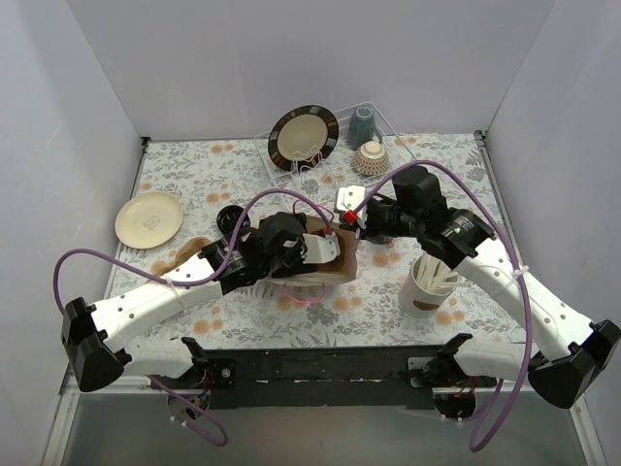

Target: Pack the takeout coffee

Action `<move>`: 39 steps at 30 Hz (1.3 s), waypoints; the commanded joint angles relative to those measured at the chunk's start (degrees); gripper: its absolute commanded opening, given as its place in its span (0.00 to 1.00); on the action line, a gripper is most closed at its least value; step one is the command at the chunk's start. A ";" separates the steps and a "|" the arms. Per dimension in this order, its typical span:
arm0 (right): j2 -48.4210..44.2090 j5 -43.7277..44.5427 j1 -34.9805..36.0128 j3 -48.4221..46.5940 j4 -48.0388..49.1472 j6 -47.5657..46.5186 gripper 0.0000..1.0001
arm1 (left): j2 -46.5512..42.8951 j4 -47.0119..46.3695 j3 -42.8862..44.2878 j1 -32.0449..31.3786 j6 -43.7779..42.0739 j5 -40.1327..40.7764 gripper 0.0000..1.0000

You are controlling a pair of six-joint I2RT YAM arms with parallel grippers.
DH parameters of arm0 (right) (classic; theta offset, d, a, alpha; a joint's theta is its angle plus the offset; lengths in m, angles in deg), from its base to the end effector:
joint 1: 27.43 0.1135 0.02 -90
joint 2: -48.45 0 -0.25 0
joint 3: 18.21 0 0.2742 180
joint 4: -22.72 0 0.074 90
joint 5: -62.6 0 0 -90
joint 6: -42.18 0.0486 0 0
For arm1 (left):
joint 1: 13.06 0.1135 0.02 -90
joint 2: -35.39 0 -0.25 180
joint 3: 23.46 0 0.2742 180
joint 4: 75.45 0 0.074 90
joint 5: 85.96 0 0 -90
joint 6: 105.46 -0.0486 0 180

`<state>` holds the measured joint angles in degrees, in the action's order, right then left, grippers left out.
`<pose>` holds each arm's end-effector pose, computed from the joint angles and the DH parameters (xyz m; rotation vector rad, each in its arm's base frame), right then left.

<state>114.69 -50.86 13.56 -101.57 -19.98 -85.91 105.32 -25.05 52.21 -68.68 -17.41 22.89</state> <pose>0.2049 0.2037 0.3718 -1.4665 1.3679 0.4444 0.1781 -0.2324 0.2914 0.9656 2.0879 -0.0928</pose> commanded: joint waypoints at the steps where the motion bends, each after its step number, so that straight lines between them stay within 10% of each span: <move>1: -1.99 -1.41 0.14 -1.53 0.36 -1.73 0.01 | -0.32 1.17 1.14 -0.02 -0.68 1.01 0.00; 39: 4.78 0.61 1.46 -9.44 0.09 4.95 0.01 | -2.78 -6.20 -4.05 -0.20 0.02 5.41 0.00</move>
<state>119.98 -49.84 15.03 -108.13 -20.25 -83.59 105.21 -29.75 46.44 -68.94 -17.56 27.50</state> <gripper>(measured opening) 0.023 0.702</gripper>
